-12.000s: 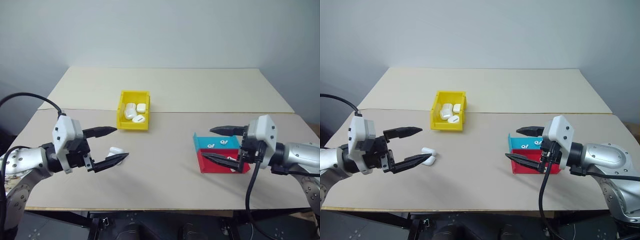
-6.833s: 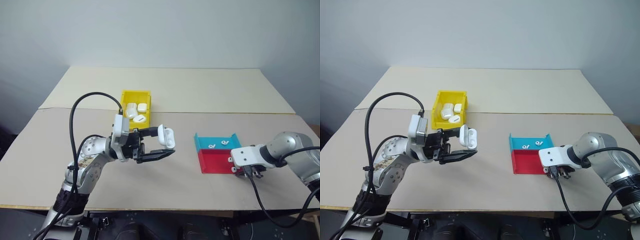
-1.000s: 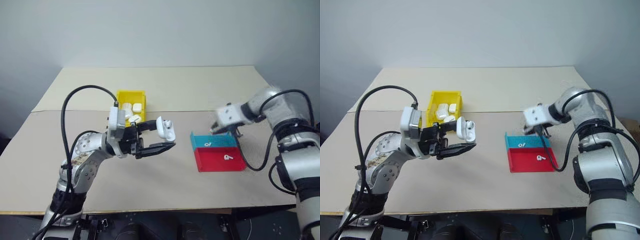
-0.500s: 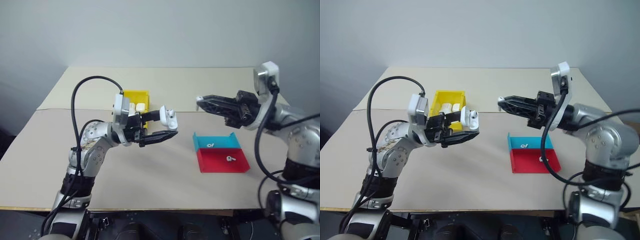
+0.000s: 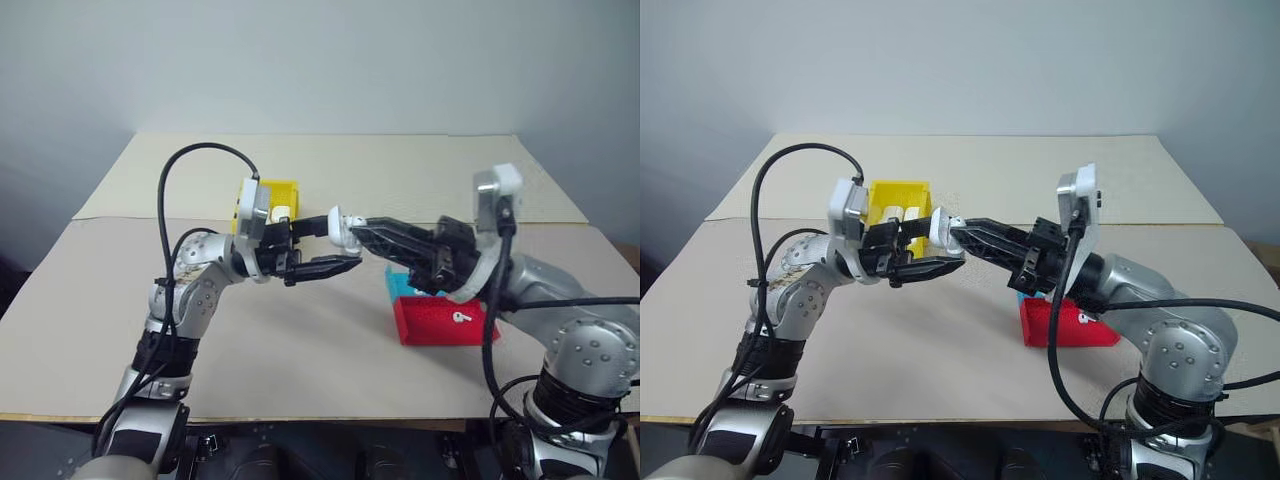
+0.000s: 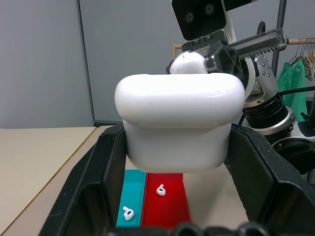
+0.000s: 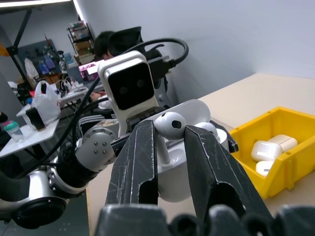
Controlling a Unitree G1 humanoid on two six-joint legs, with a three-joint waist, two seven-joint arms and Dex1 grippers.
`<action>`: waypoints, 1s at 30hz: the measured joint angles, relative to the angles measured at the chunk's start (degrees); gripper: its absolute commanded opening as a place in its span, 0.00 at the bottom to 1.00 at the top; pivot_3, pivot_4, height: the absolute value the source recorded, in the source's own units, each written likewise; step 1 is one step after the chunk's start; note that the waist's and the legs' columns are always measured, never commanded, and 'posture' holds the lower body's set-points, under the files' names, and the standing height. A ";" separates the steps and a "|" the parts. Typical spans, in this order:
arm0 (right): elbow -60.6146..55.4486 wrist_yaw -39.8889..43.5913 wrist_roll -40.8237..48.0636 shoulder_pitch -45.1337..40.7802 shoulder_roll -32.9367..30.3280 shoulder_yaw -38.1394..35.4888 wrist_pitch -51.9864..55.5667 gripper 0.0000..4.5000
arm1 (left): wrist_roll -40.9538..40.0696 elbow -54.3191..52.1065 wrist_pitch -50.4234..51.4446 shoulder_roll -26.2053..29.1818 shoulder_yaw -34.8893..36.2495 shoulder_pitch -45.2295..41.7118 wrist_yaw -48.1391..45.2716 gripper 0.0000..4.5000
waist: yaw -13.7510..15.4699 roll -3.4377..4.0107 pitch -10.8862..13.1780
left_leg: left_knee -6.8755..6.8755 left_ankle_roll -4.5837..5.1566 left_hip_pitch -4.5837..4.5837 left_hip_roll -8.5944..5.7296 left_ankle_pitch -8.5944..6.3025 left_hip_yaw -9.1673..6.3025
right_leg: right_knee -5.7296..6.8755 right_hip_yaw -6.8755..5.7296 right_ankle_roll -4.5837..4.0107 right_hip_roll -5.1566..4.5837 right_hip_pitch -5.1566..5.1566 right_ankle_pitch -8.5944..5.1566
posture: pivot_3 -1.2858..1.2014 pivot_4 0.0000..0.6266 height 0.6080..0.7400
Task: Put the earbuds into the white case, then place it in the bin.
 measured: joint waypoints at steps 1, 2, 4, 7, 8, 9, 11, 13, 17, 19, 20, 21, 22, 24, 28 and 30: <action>-0.11 0.02 -0.23 0.40 -0.33 0.49 -0.96 0.14 | 0.11 0.00 0.01 0.01 -0.01 0.00 -0.02 0.62 | 0.02 0.00 0.00 | 0.00 0.00 -0.01 0.00 0.00 0.00 | 0.00 0.00 0.00 0.00 -0.01 0.00 | 0.52 0.24 1.00; -0.14 0.06 -0.30 0.56 -0.74 0.85 -1.54 0.14 | 0.19 0.00 0.01 0.00 -0.01 0.01 -0.03 0.62 | 0.03 0.00 0.00 | 0.01 0.00 -0.01 0.00 0.00 0.00 | 0.00 0.00 0.00 0.00 0.00 0.00 | 0.52 0.24 1.00; -0.44 0.49 -0.81 1.12 -2.04 2.02 -3.30 0.14 | 0.39 -0.02 0.02 0.02 -0.05 0.03 -0.08 0.62 | 0.03 0.00 0.00 | 0.01 0.01 -0.01 0.00 0.00 0.00 | 0.00 -0.01 0.00 0.00 0.00 0.00 | 0.52 0.24 1.00; -0.79 1.39 -1.74 2.05 -3.99 3.42 -5.54 0.22 | 1.03 -0.02 0.02 0.02 -0.38 0.06 -0.24 0.62 | 0.04 0.00 0.00 | 0.01 0.01 -0.01 0.00 -0.01 -0.01 | 0.00 -0.01 0.00 0.00 0.00 0.00 | 0.52 0.24 1.00; -0.82 1.69 -1.98 2.08 -4.82 3.97 -6.12 0.30 | 1.11 -0.02 0.02 0.02 -0.45 0.11 -0.30 0.62 | 0.05 0.00 0.00 | 0.01 0.01 -0.01 0.00 -0.01 -0.01 | -0.01 -0.01 0.00 0.00 0.00 0.00 | 0.52 0.24 1.00; -0.87 2.02 -2.03 2.11 -5.85 4.42 -6.46 0.36 | 1.14 -0.02 0.02 0.02 -0.41 0.12 -0.29 0.62 | 0.03 0.00 0.00 | 0.01 0.01 -0.01 0.00 -0.01 -0.01 | -0.01 -0.01 0.00 0.00 0.00 0.00 | 0.52 0.24 1.00; -0.92 2.95 -2.12 2.22 -7.72 4.89 -7.18 0.50 | 1.22 -0.02 0.02 0.09 -0.37 0.15 -0.21 0.62 | 0.04 0.00 0.00 | 0.01 0.01 -0.01 0.00 -0.01 -0.02 | -0.01 -0.01 0.00 0.00 -0.01 0.00 | 0.52 0.24 1.00; -0.92 3.69 -2.21 2.46 -9.26 4.95 -7.64 0.64 | 1.23 -0.02 0.02 0.10 -0.31 0.17 -0.14 0.62 | 0.07 -0.01 0.00 | 0.01 0.02 -0.01 0.00 -0.01 -0.02 | -0.02 -0.02 0.00 0.00 0.01 0.00 | 0.52 0.24 1.00; -0.92 5.87 -0.95 2.98 -13.77 3.95 -8.04 0.64 | 1.28 -0.38 -0.09 -0.12 -0.17 0.32 0.30 0.62 | 0.11 -0.02 0.01 | 0.01 0.04 -0.01 0.00 -0.03 -0.03 | -0.04 -0.02 0.00 -0.01 0.02 0.00 | 0.52 0.24 1.00; -0.91 7.77 0.75 3.40 -16.26 2.11 -8.35 0.64 | 1.29 -0.45 -0.09 -0.34 -0.14 0.57 0.82 0.62 | 0.14 -0.03 0.02 | 0.01 0.05 -0.01 0.00 -0.03 -0.03 | -0.04 -0.01 0.00 -0.01 0.01 0.00 | 0.52 0.24 1.00; -0.89 8.40 1.45 3.39 -17.32 1.08 -8.46 0.60 | 1.32 -0.45 -0.09 -0.33 -0.06 0.86 0.88 0.62 | 0.13 -0.03 0.02 | 0.01 0.05 -0.01 0.00 -0.03 -0.03 | -0.05 -0.02 0.00 -0.01 0.03 0.00 | 0.52 0.24 1.00; -0.85 8.93 2.07 3.28 -18.10 0.43 -8.59 0.56 | 1.41 -0.45 -0.09 -0.33 -0.05 1.01 0.90 0.62 | 0.13 -0.03 0.02 | 0.01 0.06 -0.01 0.00 -0.03 -0.04 | -0.05 -0.02 0.00 -0.01 0.03 0.00 | 0.52 0.24 1.00; -0.54 9.54 2.70 2.15 -19.35 0.17 -8.60 0.52 | 1.84 -0.46 -0.10 -0.24 -0.03 1.33 0.90 0.62 | 0.10 -0.03 0.02 | 0.02 0.06 -0.01 -0.01 -0.03 -0.03 | -0.04 0.00 0.00 -0.02 0.01 0.00 | 0.52 0.24 1.00; 0.32 10.32 2.45 -2.22 -22.09 0.54 -8.60 0.37 | 2.59 -0.42 -0.16 -0.42 -0.46 1.68 1.21 0.62 | -0.17 -0.03 0.02 | 0.01 0.06 0.02 0.00 -0.03 -0.03 | -0.01 0.02 0.00 0.00 0.01 0.00 | 0.52 0.24 1.00; 2.76 10.75 -1.06 -14.17 -24.60 7.24 -8.24 0.06 | 4.70 0.05 -0.87 -1.30 -1.57 1.72 1.87 0.62 | -0.50 -0.03 0.02 | -0.04 0.06 0.03 0.04 -0.03 -0.02 | -0.02 0.05 -0.01 0.05 -0.03 0.00 | 0.52 0.24 1.00; 4.36 10.75 -3.57 -19.39 -24.01 12.80 -7.42 0.01 | 5.49 0.30 -1.26 -2.00 -2.46 1.54 1.67 0.62 | -0.57 -0.03 0.02 | -0.04 0.06 0.01 0.04 -0.03 -0.02 | -0.04 0.02 -0.01 0.05 -0.03 0.00 | 0.52 0.24 1.00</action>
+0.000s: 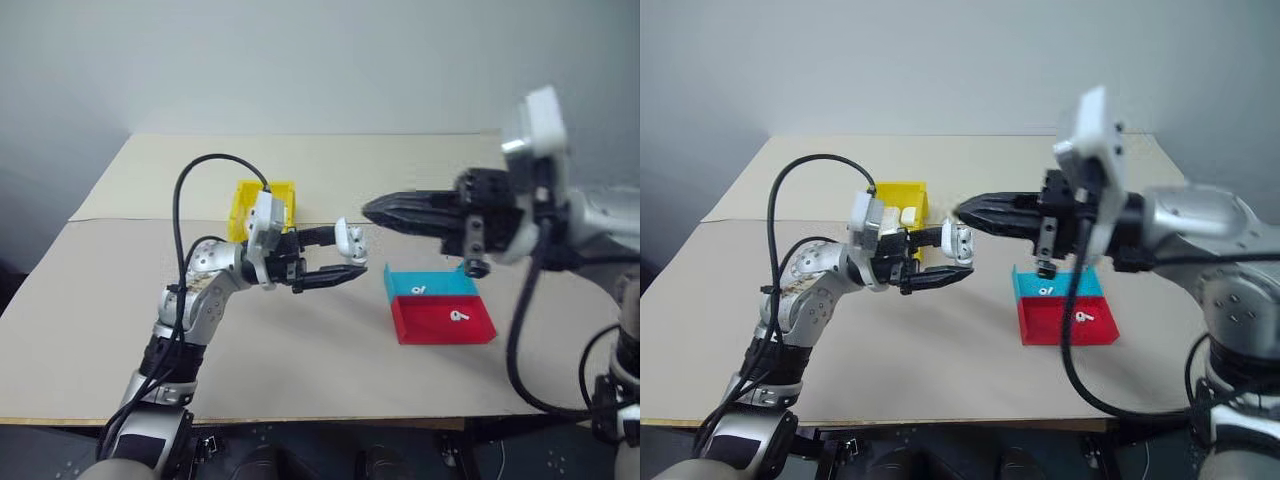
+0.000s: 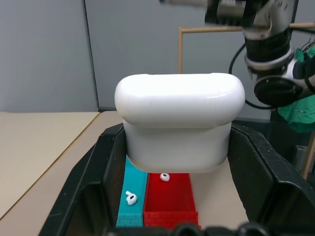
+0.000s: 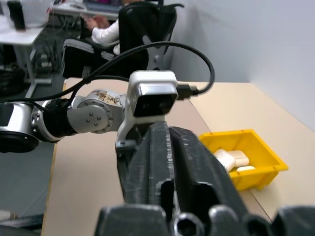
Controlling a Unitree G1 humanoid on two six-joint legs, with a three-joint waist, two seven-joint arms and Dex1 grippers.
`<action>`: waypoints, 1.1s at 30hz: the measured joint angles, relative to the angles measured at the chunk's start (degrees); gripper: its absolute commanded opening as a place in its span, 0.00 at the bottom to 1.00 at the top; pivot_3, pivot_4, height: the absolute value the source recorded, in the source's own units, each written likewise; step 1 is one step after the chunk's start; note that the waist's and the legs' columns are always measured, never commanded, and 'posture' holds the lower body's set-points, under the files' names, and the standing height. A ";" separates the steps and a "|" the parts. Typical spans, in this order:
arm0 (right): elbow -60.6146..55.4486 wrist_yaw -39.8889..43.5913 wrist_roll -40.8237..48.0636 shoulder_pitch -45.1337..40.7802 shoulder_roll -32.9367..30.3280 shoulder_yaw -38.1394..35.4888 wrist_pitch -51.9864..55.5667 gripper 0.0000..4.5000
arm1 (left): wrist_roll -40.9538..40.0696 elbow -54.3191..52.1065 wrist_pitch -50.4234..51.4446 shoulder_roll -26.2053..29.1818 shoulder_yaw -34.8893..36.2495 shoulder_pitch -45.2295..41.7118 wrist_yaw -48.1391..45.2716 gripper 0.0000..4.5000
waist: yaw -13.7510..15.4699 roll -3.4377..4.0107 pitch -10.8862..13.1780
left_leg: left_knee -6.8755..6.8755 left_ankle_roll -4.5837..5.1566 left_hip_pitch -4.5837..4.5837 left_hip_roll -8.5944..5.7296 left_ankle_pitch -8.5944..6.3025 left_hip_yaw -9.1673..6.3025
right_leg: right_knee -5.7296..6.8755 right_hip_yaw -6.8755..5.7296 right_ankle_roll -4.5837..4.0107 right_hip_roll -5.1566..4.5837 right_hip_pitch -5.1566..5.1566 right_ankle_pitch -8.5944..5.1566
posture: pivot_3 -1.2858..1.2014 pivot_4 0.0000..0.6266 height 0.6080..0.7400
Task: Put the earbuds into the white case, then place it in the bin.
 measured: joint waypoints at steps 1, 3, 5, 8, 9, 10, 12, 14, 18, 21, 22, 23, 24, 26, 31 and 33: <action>0.33 0.17 -1.33 -1.59 0.29 2.91 0.51 0.01 | 0.27 0.29 -0.10 -0.26 -0.30 -0.05 -0.24 0.62 | 0.05 0.00 0.00 | 0.01 0.00 -0.03 0.00 0.00 0.00 | -0.01 0.00 0.00 0.00 -0.02 0.00 | 0.52 0.24 1.00; 0.71 0.84 -4.08 -3.24 0.55 7.43 1.13 0.01 | 0.97 0.94 -0.24 -0.37 -0.44 -0.14 -0.37 0.62 | 0.14 0.00 0.00 | 0.03 0.02 -0.08 -0.02 -0.01 0.03 | -0.01 0.00 0.00 -0.04 -0.07 0.00 | 0.52 0.24 1.00; 1.69 1.74 -7.51 -6.01 0.58 12.03 1.59 0.01 | 1.20 1.76 -0.93 -0.69 -0.48 -0.43 -0.37 0.62 | 0.28 0.00 0.00 | 0.08 0.03 -0.14 -0.03 -0.02 0.05 | 0.00 -0.02 0.00 -0.08 -0.09 0.00 | 0.52 0.24 1.00; 2.72 3.57 -11.33 -9.39 -0.03 15.10 2.29 0.01 | 1.90 1.78 -1.39 -1.01 -0.68 -0.69 -0.43 0.62 | 0.61 0.00 0.00 | 0.16 0.09 -0.21 -0.02 -0.06 0.02 | -0.02 -0.07 0.01 -0.08 -0.10 0.00 | 0.52 0.24 1.00; 2.64 4.57 -12.24 -9.46 -0.75 15.63 2.31 0.01 | 2.00 1.78 -1.55 -0.96 -0.68 -0.70 -0.44 0.62 | 0.72 0.00 0.00 | 0.19 0.12 -0.23 -0.02 -0.07 0.01 | -0.04 -0.09 0.01 -0.08 -0.09 0.00 | 0.52 0.24 1.00; 2.65 4.73 -12.37 -9.45 -0.88 15.77 2.31 0.01 | 2.03 1.78 -1.57 -0.95 -0.67 -0.70 -0.44 0.62 | 0.74 0.00 0.00 | 0.21 0.13 -0.25 -0.02 -0.08 0.01 | -0.04 -0.09 0.01 -0.08 -0.09 0.00 | 0.52 0.24 1.00; 1.37 7.07 -14.18 -7.74 -3.81 16.00 1.90 0.01 | 2.59 1.72 -1.67 -0.86 -0.86 -0.41 -0.29 0.62 | 0.83 0.00 0.00 | 0.29 0.17 -0.31 -0.02 -0.10 -0.02 | -0.02 -0.12 0.02 -0.09 -0.10 0.00 | 0.52 0.24 1.00; 0.61 8.52 -15.00 -5.33 -6.49 14.72 1.26 0.01 | 3.25 1.74 -1.66 -0.21 -0.75 0.46 0.39 0.62 | 0.83 0.00 0.00 | 0.32 0.17 -0.34 -0.02 -0.11 -0.04 | -0.04 -0.15 0.02 -0.10 -0.10 0.01 | 0.52 0.24 1.00; -0.26 7.92 -16.27 -0.74 -8.02 10.95 1.40 0.01 | 3.40 1.14 -1.74 -0.25 0.07 0.75 2.52 0.62 | 0.74 0.00 0.00 | 0.35 0.18 -0.32 -0.01 -0.11 -0.05 | 0.02 -0.15 0.03 -0.10 -0.10 0.01 | 0.52 0.24 1.00; -0.39 4.61 -15.03 3.29 -5.63 6.15 2.58 0.01 | 3.07 -1.58 -2.27 -0.64 2.14 1.12 5.07 0.62 | 0.53 0.00 0.00 | 0.33 0.17 -0.31 0.01 -0.10 -0.06 | 0.02 -0.13 0.02 -0.08 -0.10 0.01 | 0.52 0.24 1.00; -0.43 3.12 -14.39 4.68 -3.82 4.67 2.65 0.01 | 3.03 -2.98 -2.37 -0.60 2.86 1.52 5.86 0.62 | 0.46 0.00 0.00 | 0.33 0.17 -0.28 0.01 -0.10 -0.06 | 0.03 -0.12 0.02 -0.07 -0.09 0.01 | 0.52 0.24 1.00; -0.50 1.84 -13.90 5.62 -2.59 3.56 2.67 0.01 | 2.97 -3.87 -2.40 -0.58 3.30 1.95 6.38 0.62 | 0.48 0.01 0.00 | 0.33 0.17 -0.29 0.00 -0.10 -0.05 | 0.05 -0.11 0.02 -0.08 -0.10 0.01 | 0.52 0.24 1.00; -0.70 0.67 -13.12 6.18 -1.66 2.38 2.72 0.01 | 2.98 -4.83 -2.36 -0.42 3.56 2.75 7.09 0.62 | 0.57 0.01 0.00 | 0.33 0.16 -0.29 0.00 -0.10 -0.06 | 0.04 -0.13 0.02 -0.08 -0.10 0.01 | 0.52 0.24 1.00; -1.44 -0.95 -10.79 7.24 -0.32 -1.28 2.97 0.01 | 3.13 -6.21 -2.19 -0.01 4.39 4.74 9.05 0.62 | 0.66 0.01 0.00 | 0.34 0.16 -0.29 0.00 -0.10 -0.07 | 0.01 -0.15 0.02 -0.08 -0.07 0.01 | 0.52 0.24 1.00; -5.77 -5.50 -10.13 14.45 -0.29 -4.52 3.27 0.01 | 10.93 -6.82 -1.04 0.56 8.93 5.86 26.18 0.62 | 0.91 0.00 0.00 | 0.37 0.18 -0.28 -0.04 -0.11 -0.13 | 0.00 -0.17 0.07 -0.13 -0.01 0.03 | 0.52 0.24 1.00; -7.13 -8.47 -10.93 15.50 0.95 -3.31 3.83 0.01 | 14.76 -4.78 0.49 -1.56 10.68 3.56 35.71 0.62 | 0.90 0.00 0.00 | 0.36 0.17 -0.28 -0.04 -0.11 -0.17 | 0.01 -0.19 0.08 -0.13 0.01 0.04 | 0.52 0.24 1.00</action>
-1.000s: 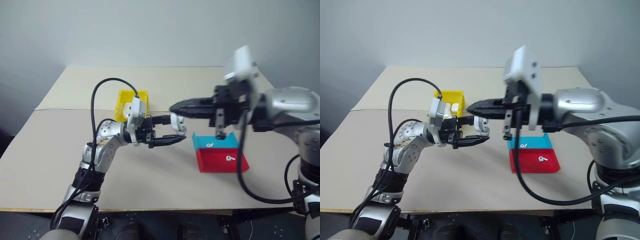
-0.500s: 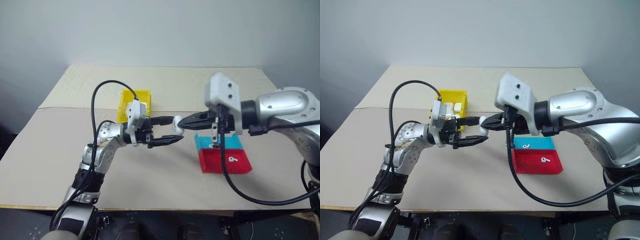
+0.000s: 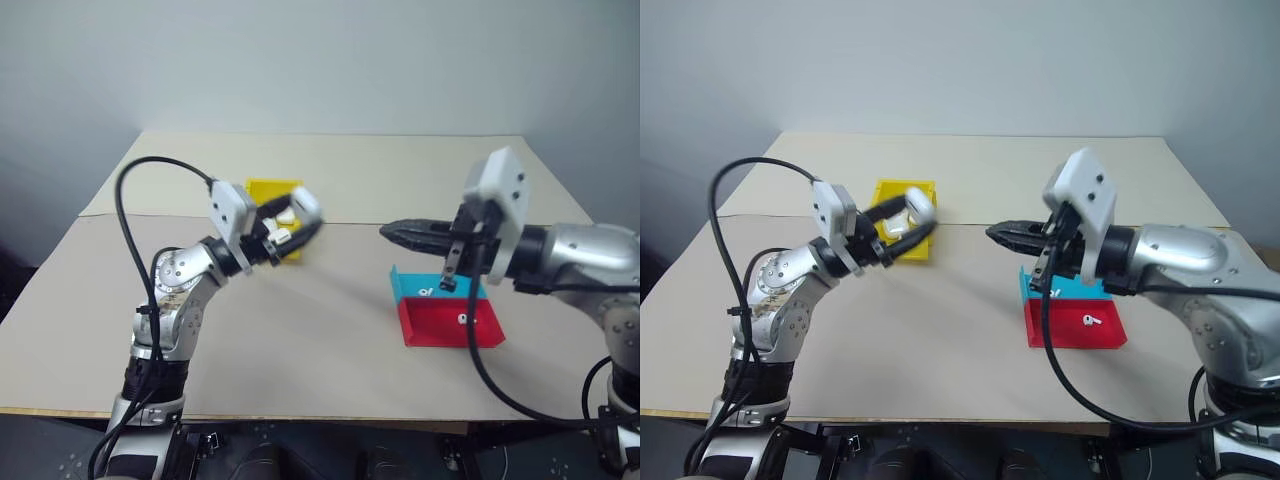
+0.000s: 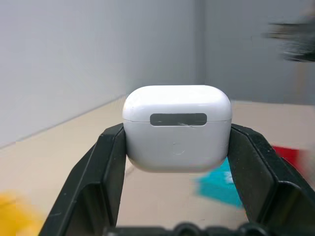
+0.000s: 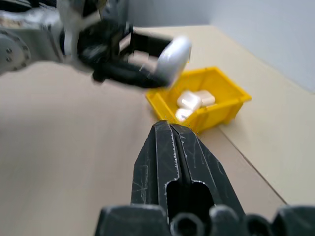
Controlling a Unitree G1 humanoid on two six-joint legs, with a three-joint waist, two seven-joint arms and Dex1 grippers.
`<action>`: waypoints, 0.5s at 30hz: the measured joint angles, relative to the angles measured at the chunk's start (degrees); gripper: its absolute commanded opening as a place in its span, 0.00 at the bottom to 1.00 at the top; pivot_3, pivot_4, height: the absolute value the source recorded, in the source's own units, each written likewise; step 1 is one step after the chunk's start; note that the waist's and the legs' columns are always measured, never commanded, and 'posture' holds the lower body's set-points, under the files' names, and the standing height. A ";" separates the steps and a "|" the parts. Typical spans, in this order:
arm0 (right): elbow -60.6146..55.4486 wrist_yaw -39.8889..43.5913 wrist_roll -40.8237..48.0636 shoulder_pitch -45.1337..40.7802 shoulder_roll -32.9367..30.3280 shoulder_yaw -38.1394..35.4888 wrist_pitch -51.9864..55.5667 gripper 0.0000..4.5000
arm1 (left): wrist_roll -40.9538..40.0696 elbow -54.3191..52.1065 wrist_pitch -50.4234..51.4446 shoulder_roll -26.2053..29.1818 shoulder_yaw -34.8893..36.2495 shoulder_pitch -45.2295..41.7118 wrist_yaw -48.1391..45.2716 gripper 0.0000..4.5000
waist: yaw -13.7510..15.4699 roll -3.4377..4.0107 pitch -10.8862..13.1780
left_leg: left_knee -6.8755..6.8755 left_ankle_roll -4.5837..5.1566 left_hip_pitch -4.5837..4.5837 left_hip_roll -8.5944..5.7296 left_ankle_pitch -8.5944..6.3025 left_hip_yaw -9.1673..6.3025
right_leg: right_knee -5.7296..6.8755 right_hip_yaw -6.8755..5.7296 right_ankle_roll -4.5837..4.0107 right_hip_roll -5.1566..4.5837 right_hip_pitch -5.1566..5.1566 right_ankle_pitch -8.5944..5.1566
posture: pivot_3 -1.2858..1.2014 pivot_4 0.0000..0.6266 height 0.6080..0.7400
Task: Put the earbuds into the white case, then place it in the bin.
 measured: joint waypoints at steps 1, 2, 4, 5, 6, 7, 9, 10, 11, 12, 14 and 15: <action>-0.59 -1.46 -0.51 0.17 1.11 0.56 0.01 0.01 | 1.21 1.44 0.82 -1.24 0.90 -1.53 4.23 0.62 | -0.03 0.00 0.00 | -0.01 0.00 -0.01 0.00 0.00 -0.02 | 0.00 0.00 0.00 0.00 -0.02 0.00 | 0.52 0.24 1.00; -1.04 -2.49 -1.03 0.28 1.72 1.59 -0.01 0.01 | 2.28 2.51 1.14 -1.88 1.41 -2.67 7.42 0.62 | -0.07 0.00 0.00 | -0.03 0.00 -0.01 0.00 0.00 -0.02 | -0.01 -0.01 0.00 0.01 -0.02 0.00 | 0.52 0.24 1.00; -1.55 -4.70 -2.52 1.00 2.83 3.18 0.00 0.01 | 4.38 5.69 2.82 -2.77 1.67 -5.11 12.37 0.62 | -0.11 0.00 0.00 | -0.06 0.00 -0.03 -0.02 0.00 0.02 | -0.05 0.00 0.00 0.01 -0.04 0.00 | 0.52 0.24 1.00; -1.57 -5.79 -3.03 1.44 3.57 3.76 0.04 0.01 | 5.49 8.00 3.22 -3.11 1.50 -6.16 14.18 0.62 | -0.10 0.00 0.00 | -0.06 0.00 -0.04 -0.03 0.00 0.03 | -0.05 -0.01 0.00 0.00 -0.04 0.00 | 0.52 0.24 1.00; -1.59 -6.51 -3.16 1.60 4.33 4.10 0.18 0.01 | 6.66 10.19 3.23 -3.30 1.21 -6.80 15.41 0.62 | -0.10 0.00 0.00 | -0.04 -0.01 -0.06 -0.04 0.00 0.06 | -0.06 0.00 0.01 -0.01 -0.06 0.00 | 0.52 0.24 1.00; -1.61 -6.98 -3.11 1.61 4.74 4.14 0.28 0.01 | 7.40 12.11 3.16 -3.52 0.88 -7.14 16.12 0.62 | -0.10 0.00 0.00 | -0.04 -0.01 -0.06 -0.05 0.01 0.06 | -0.05 0.00 0.01 -0.02 -0.06 0.00 | 0.52 0.24 1.00; -1.69 -7.74 -2.73 1.59 4.94 4.09 0.76 0.01 | 9.81 17.68 2.74 -4.22 -0.64 -8.78 18.12 0.62 | -0.08 -0.02 0.01 | -0.03 0.00 -0.06 -0.05 0.00 0.05 | -0.06 -0.04 0.01 -0.02 -0.05 0.01 | 0.52 0.24 1.00; -1.78 -7.96 -2.52 1.57 5.16 4.09 1.11 0.01 | 10.93 19.84 2.36 -4.39 -1.14 -9.49 19.07 0.62 | -0.05 -0.02 0.01 | -0.03 0.00 -0.07 -0.04 0.00 0.04 | -0.06 -0.08 0.01 -0.02 -0.05 0.01 | 0.52 0.24 1.00; -1.89 -8.02 -2.29 1.57 5.16 4.10 1.37 0.01 | 11.78 21.84 2.12 -4.50 -1.51 -10.20 19.98 0.62 | -0.06 -0.02 0.01 | -0.03 0.00 -0.08 -0.05 0.00 0.04 | -0.05 -0.08 0.01 -0.02 -0.05 0.01 | 0.52 0.24 1.00; -2.02 -8.07 -2.14 1.57 5.16 4.10 1.50 0.00 | 12.63 23.64 1.96 -4.51 -1.83 -10.86 20.72 0.70 | -0.10 -0.02 0.01 | -0.04 0.00 -0.07 -0.04 0.00 0.03 | -0.05 -0.08 0.01 -0.02 -0.05 0.01 | 0.52 0.24 1.00; -2.17 -8.27 -2.11 1.62 5.16 4.08 1.54 0.00 | 13.65 26.28 0.65 -4.47 -2.14 -11.22 21.29 0.84 | -0.15 -0.02 0.01 | -0.05 0.00 -0.08 -0.04 0.00 0.04 | -0.07 -0.07 0.01 -0.02 -0.06 0.00 | 0.52 0.24 1.00; -2.24 -8.45 -2.09 1.73 5.16 4.05 1.54 0.00 | 13.83 27.23 0.09 -4.47 -2.31 -11.22 21.26 0.92 | -0.22 -0.02 0.01 | -0.05 0.00 -0.08 -0.04 0.00 0.05 | -0.07 -0.07 0.01 -0.02 -0.06 0.01 | 0.52 0.24 1.00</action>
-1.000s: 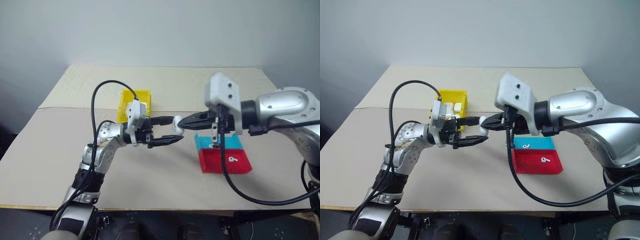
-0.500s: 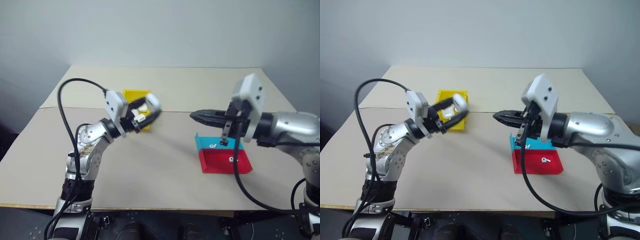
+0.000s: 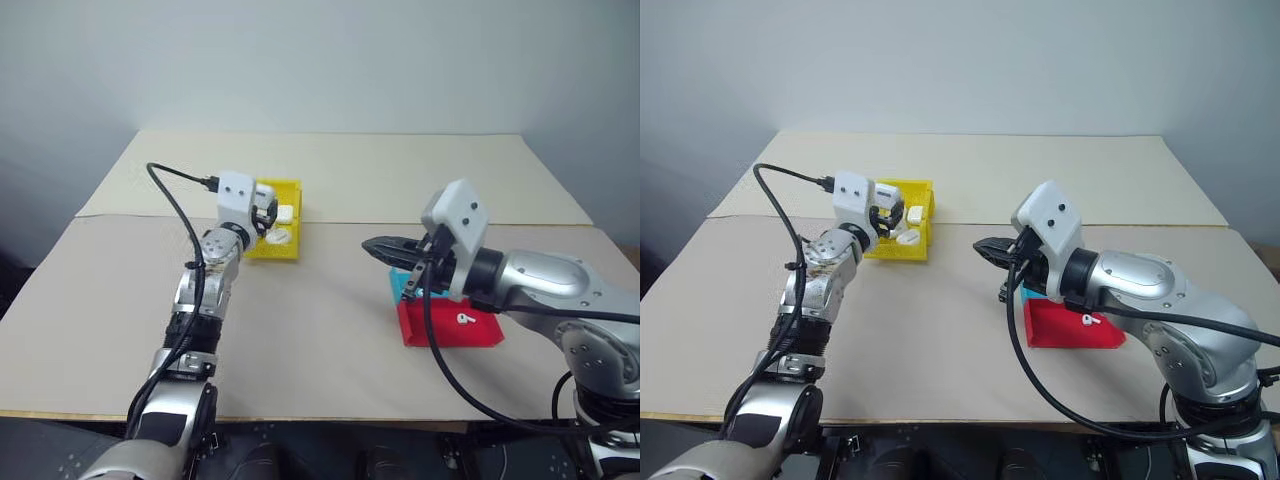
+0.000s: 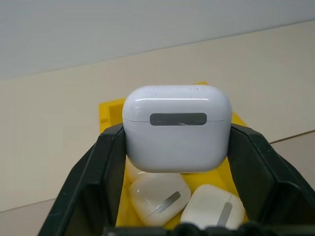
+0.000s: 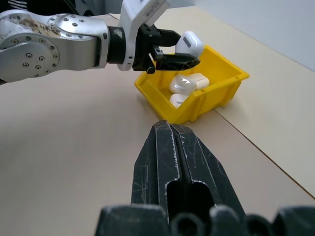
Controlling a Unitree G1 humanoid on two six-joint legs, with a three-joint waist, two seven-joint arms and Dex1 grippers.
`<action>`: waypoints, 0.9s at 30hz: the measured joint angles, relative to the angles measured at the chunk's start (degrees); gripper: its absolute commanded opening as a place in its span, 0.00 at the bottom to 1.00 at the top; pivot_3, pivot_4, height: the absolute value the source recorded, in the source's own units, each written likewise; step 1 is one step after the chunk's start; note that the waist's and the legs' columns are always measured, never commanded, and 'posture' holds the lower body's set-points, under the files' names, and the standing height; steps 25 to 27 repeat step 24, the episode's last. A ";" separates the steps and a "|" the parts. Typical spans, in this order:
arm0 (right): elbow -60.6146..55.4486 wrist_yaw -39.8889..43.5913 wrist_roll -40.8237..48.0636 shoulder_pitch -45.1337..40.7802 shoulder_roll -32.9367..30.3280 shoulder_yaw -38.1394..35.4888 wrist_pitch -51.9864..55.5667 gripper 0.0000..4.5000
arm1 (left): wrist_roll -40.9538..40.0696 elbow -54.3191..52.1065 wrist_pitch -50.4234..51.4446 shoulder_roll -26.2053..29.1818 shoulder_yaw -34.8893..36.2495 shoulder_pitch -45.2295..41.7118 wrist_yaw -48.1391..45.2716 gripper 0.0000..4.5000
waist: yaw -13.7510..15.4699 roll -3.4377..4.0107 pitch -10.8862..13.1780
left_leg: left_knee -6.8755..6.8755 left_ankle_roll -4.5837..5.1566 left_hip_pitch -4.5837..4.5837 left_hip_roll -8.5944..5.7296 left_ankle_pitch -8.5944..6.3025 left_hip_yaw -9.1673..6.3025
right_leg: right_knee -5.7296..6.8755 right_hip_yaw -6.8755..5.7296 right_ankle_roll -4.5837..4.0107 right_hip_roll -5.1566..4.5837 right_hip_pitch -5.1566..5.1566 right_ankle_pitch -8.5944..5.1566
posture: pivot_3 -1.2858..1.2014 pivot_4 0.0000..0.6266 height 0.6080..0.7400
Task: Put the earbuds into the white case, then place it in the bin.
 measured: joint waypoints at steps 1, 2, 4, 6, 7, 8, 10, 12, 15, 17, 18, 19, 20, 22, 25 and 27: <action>-0.15 -0.24 0.06 0.22 0.00 -0.06 0.00 0.00 | 0.07 0.76 -0.60 0.00 -0.19 0.01 -0.12 0.99 | -0.01 0.00 0.00 | 0.00 0.00 -0.01 0.00 0.00 0.00 | 0.00 0.00 0.00 0.00 -0.02 0.00 | 0.52 0.24 1.00; -0.40 -0.37 0.15 0.60 0.00 -0.14 0.00 0.00 | 0.10 0.89 -1.72 0.01 -0.27 0.23 -0.46 0.99 | 0.01 0.00 0.00 | -0.01 0.00 -0.02 0.00 0.00 0.00 | 0.01 0.00 0.00 0.00 -0.03 0.00 | 0.52 0.24 1.00; -0.53 -0.49 0.70 1.53 -0.01 -0.33 0.00 0.00 | -0.18 0.23 -4.76 0.05 -0.14 0.94 -1.19 0.99 | 0.03 0.00 0.00 | -0.01 0.00 -0.02 0.01 0.00 0.00 | 0.00 0.00 0.00 0.00 -0.02 0.00 | 0.52 0.24 1.00; -0.75 -0.51 1.11 2.25 -0.01 -0.30 0.00 0.00 | -1.83 -2.72 -5.05 0.12 1.07 2.35 -2.18 0.99 | -0.04 0.00 0.00 | 0.00 0.00 -0.01 0.01 0.00 0.00 | 0.02 0.01 0.00 -0.02 -0.02 0.00 | 0.52 0.24 1.00; -0.91 -0.43 1.17 2.48 -0.04 -0.32 0.00 0.00 | -3.08 -5.86 -5.02 0.75 1.68 4.16 -3.43 0.99 | -0.22 0.00 0.00 | -0.01 0.00 0.00 0.02 0.00 0.01 | 0.02 0.04 0.00 -0.01 -0.03 0.00 | 0.52 0.24 1.00; -1.01 -0.24 1.14 2.80 -0.12 -0.37 -0.06 0.00 | -4.51 -9.54 -4.60 1.83 2.28 6.50 -5.32 0.99 | -0.41 0.00 0.00 | -0.03 0.00 0.02 0.03 0.00 0.01 | 0.04 0.05 0.00 -0.01 -0.03 0.00 | 0.52 0.24 1.00; -1.03 0.41 1.02 3.73 -0.30 -0.39 -0.26 0.00 | -7.04 -14.44 -2.59 4.44 3.41 10.05 -8.66 0.99 | -0.58 0.00 0.00 | -0.04 -0.02 0.03 0.04 0.01 0.00 | 0.06 0.05 -0.01 0.01 -0.05 0.00 | 0.52 0.24 1.00; -1.20 1.46 0.37 5.37 -1.06 -0.29 -1.31 0.00 | -8.81 -20.01 0.90 8.24 3.97 13.79 -11.81 0.99 | -0.60 0.01 0.00 | -0.04 -0.03 0.05 0.05 0.02 -0.01 | 0.08 0.04 0.00 0.01 -0.03 0.00 | 0.52 0.24 1.00; -2.19 4.89 -2.87 10.23 -3.81 0.34 -5.51 0.00 | -14.32 -31.03 6.65 15.91 5.55 22.08 -19.37 0.99 | -0.66 0.00 0.00 | -0.07 -0.02 0.06 0.06 0.00 -0.01 | 0.00 0.09 0.01 0.00 -0.02 -0.01 | 0.52 0.24 1.00; -1.89 7.74 -6.85 15.22 -4.69 1.49 -10.87 0.00 | -20.55 -39.45 10.73 22.19 9.11 29.92 -26.06 0.99 | -0.79 -0.05 0.02 | -0.10 -0.03 0.08 0.08 -0.01 -0.02 | -0.05 0.12 0.02 -0.02 -0.03 -0.02 | 0.52 0.24 1.00; -1.02 8.96 -9.05 17.53 -4.65 2.41 -13.79 0.00 | -24.42 -43.60 13.35 24.97 11.74 33.61 -29.03 0.99 | -0.84 -0.06 0.02 | -0.09 -0.03 0.07 0.08 -0.01 -0.03 | -0.03 0.15 0.03 -0.03 -0.06 -0.03 | 0.52 0.24 1.00; -0.21 10.11 -10.80 19.54 -4.58 2.81 -16.44 0.00 | -28.05 -47.14 15.66 27.29 14.41 36.66 -31.36 0.99 | -0.88 -0.07 0.03 | -0.09 -0.03 0.10 0.08 -0.01 -0.05 | -0.01 0.15 0.04 -0.03 -0.04 -0.04 | 0.52 0.24 1.00; 0.36 11.00 -11.97 20.84 -4.58 2.92 -18.18 0.00 | -30.74 -49.52 17.21 28.76 16.78 38.51 -32.88 0.99 | -0.75 -0.06 0.03 | -0.09 -0.03 0.16 0.06 -0.01 -0.06 | 0.03 0.14 0.04 -0.05 0.01 -0.04 | 0.52 0.24 1.00; 0.72 13.41 -12.77 22.19 -4.69 2.37 -21.19 0.00 | -35.64 -53.59 19.26 31.05 22.10 42.44 -35.26 0.99 | -0.50 -0.05 0.02 | -0.23 -0.04 0.36 0.07 -0.01 -0.05 | 0.05 0.13 0.03 -0.04 0.09 -0.05 | 0.52 0.24 1.00; 0.68 15.69 -12.34 22.60 -5.04 1.28 -22.57 0.00 | -38.25 -55.81 20.39 32.26 25.49 46.06 -36.80 0.99 | -0.37 -0.04 0.02 | -0.39 -0.05 0.61 0.05 -0.01 -0.04 | 0.04 0.22 0.01 -0.04 0.19 -0.07 | 0.52 0.24 1.00; 0.68 15.69 -12.34 22.60 -5.04 1.28 -22.57 0.00 | -38.25 -55.81 20.39 32.26 25.49 46.06 -36.80 0.99 | -0.37 -0.04 0.02 | -0.39 -0.05 0.61 0.05 -0.01 -0.04 | 0.04 0.22 0.01 -0.04 0.19 -0.07 | 0.52 0.24 1.00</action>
